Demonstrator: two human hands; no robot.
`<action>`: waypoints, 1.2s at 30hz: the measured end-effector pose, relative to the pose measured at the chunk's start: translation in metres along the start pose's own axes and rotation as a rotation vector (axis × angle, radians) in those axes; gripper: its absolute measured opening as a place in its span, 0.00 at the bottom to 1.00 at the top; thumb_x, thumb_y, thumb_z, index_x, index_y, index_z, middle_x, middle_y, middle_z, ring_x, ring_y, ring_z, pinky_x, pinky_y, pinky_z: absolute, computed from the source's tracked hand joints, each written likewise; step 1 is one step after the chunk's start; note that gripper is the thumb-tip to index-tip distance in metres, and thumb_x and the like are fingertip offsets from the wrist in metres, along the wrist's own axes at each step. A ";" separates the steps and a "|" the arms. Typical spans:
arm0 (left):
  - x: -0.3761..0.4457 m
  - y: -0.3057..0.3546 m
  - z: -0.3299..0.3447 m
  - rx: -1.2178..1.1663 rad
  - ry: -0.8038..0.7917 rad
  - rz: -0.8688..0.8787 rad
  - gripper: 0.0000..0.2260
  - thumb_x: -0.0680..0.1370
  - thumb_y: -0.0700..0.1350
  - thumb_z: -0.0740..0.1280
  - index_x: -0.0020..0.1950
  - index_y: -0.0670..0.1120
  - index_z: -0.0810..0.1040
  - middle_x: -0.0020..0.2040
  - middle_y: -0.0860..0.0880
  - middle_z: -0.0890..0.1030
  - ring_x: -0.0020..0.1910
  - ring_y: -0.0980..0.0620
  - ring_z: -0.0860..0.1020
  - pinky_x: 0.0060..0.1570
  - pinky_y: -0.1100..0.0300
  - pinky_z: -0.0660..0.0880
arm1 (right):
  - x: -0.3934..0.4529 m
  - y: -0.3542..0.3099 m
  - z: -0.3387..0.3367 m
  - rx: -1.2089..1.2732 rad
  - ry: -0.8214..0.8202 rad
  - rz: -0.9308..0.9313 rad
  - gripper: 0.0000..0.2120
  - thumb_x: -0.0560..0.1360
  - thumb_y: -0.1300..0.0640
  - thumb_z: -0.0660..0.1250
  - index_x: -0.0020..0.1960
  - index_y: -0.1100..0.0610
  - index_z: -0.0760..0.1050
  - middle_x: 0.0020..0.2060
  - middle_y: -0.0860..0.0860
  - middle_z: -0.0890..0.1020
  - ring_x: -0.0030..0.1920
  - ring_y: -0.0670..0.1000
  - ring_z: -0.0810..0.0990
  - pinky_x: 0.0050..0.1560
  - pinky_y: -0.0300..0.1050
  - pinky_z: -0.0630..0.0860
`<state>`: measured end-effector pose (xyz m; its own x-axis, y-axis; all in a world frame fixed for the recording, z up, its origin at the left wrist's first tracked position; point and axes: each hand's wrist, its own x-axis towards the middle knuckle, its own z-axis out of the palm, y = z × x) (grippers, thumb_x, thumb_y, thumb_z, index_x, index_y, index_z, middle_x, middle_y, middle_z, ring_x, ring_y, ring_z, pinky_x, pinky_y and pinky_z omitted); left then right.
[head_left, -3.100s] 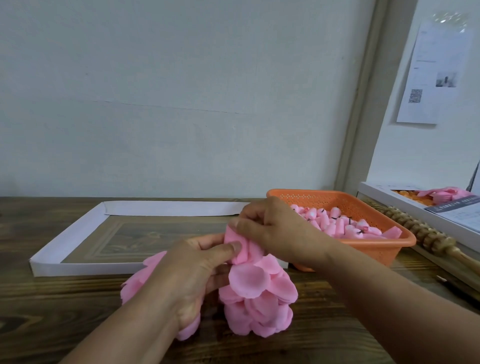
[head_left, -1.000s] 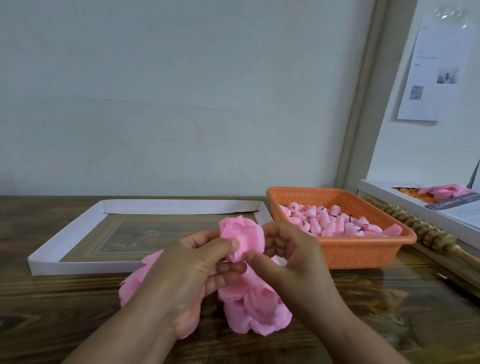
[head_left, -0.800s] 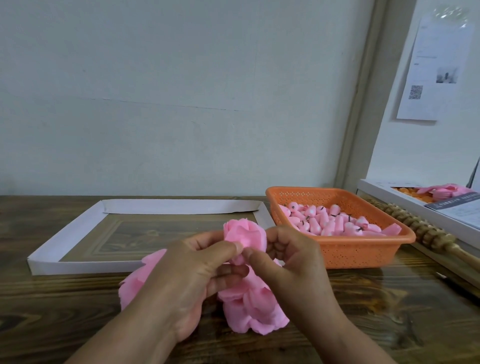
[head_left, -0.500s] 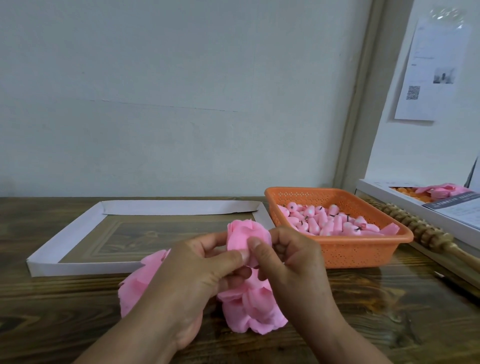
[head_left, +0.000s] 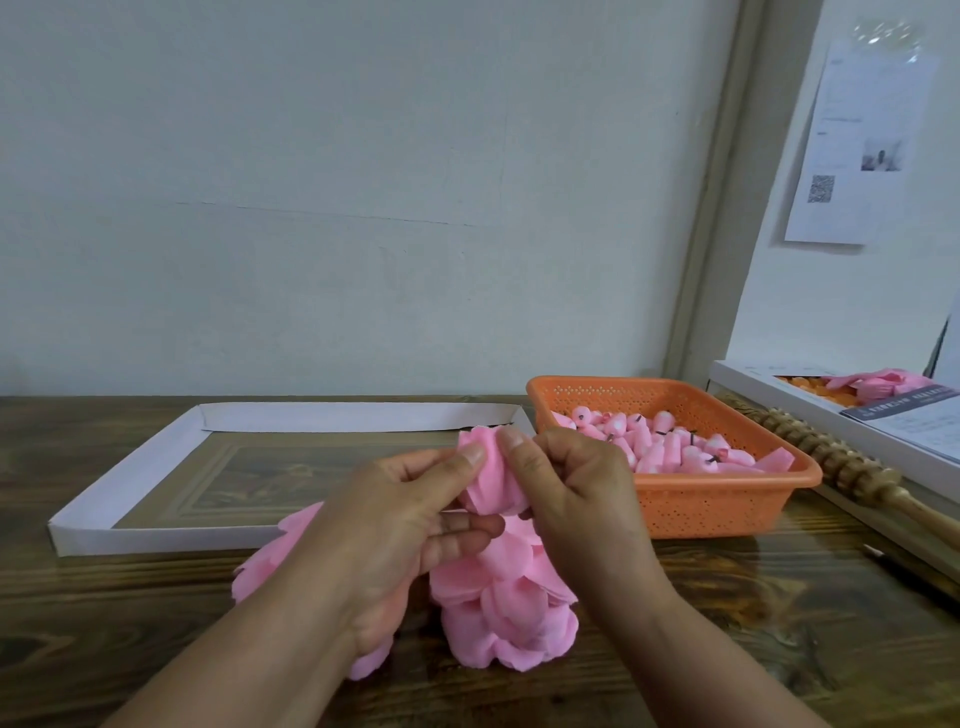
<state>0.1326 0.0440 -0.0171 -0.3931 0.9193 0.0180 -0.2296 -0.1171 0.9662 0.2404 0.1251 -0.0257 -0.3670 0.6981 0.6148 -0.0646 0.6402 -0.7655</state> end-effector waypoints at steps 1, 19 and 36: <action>0.001 0.000 0.000 -0.007 0.005 -0.001 0.16 0.68 0.48 0.70 0.51 0.40 0.82 0.45 0.40 0.85 0.38 0.46 0.83 0.43 0.57 0.82 | 0.002 0.000 0.001 -0.015 -0.001 -0.003 0.21 0.76 0.56 0.65 0.27 0.63 0.68 0.22 0.51 0.67 0.25 0.45 0.64 0.26 0.41 0.62; 0.004 -0.012 -0.002 -0.003 0.130 0.027 0.08 0.70 0.39 0.71 0.49 0.42 0.84 0.38 0.41 0.85 0.33 0.49 0.82 0.31 0.63 0.78 | -0.015 0.007 0.016 -0.261 0.179 -0.157 0.11 0.70 0.64 0.70 0.31 0.57 0.73 0.24 0.48 0.74 0.28 0.48 0.72 0.29 0.42 0.70; 0.004 -0.004 -0.008 0.072 0.063 -0.012 0.08 0.71 0.39 0.71 0.49 0.41 0.82 0.38 0.42 0.85 0.31 0.51 0.81 0.28 0.65 0.77 | 0.013 0.002 -0.019 0.073 -0.415 0.161 0.08 0.73 0.67 0.69 0.46 0.55 0.79 0.33 0.46 0.81 0.34 0.44 0.77 0.37 0.37 0.75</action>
<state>0.1246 0.0450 -0.0234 -0.4470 0.8945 -0.0073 -0.1707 -0.0773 0.9823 0.2528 0.1415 -0.0154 -0.7178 0.5900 0.3697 -0.0358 0.4989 -0.8659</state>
